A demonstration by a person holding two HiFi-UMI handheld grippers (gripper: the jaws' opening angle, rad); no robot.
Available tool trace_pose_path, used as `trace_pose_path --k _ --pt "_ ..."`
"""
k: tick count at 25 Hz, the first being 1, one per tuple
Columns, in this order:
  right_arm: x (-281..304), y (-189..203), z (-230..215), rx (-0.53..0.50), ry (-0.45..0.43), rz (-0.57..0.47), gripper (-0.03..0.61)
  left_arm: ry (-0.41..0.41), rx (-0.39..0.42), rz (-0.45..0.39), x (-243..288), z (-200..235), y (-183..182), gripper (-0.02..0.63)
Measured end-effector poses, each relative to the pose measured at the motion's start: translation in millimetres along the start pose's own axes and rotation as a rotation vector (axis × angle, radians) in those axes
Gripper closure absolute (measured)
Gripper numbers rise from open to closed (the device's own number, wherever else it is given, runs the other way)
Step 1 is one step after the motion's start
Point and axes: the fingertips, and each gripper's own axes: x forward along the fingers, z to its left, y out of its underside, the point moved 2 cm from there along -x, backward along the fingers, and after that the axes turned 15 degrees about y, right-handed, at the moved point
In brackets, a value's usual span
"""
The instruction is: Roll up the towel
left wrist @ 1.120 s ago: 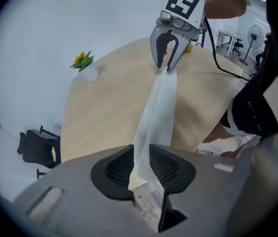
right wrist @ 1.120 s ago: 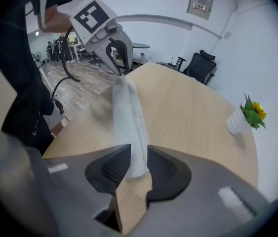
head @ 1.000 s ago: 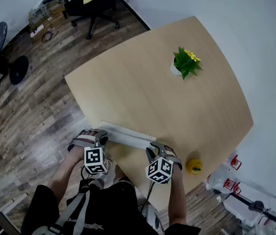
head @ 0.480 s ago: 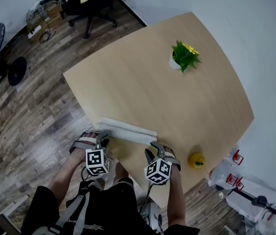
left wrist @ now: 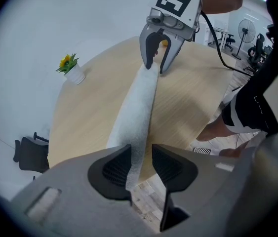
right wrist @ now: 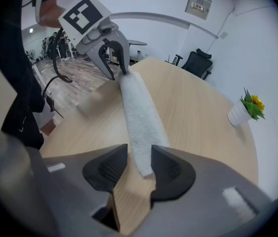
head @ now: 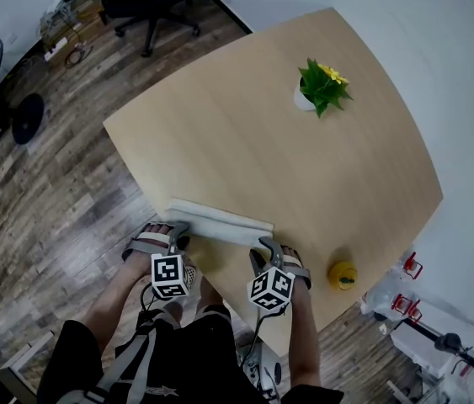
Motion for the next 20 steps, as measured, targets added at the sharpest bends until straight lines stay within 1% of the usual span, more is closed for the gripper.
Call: trace_pose_path --k 5,8,10,12,16,20 --pt "7 1 1 -0.011 -0.011 0.009 0.423 0.018 0.013 0.020 11 1 2 0.471" --pt "9 2 1 -0.002 -0.013 0.008 0.424 0.011 0.013 0.024 14 3 2 0.472" --pt "10 2 0 -0.007 -0.004 0.004 0.427 0.000 0.007 0.015 15 6 2 0.488" --pt "11 3 -1 -0.022 0.011 0.001 0.440 -0.007 0.007 0.013 15 8 1 0.523" --pt "13 4 -3 -0.047 0.038 -0.003 0.472 -0.010 0.017 0.024 17 8 2 0.531" --pt "9 4 1 -0.049 0.035 0.002 0.498 -0.003 0.014 0.020 14 4 2 0.551"
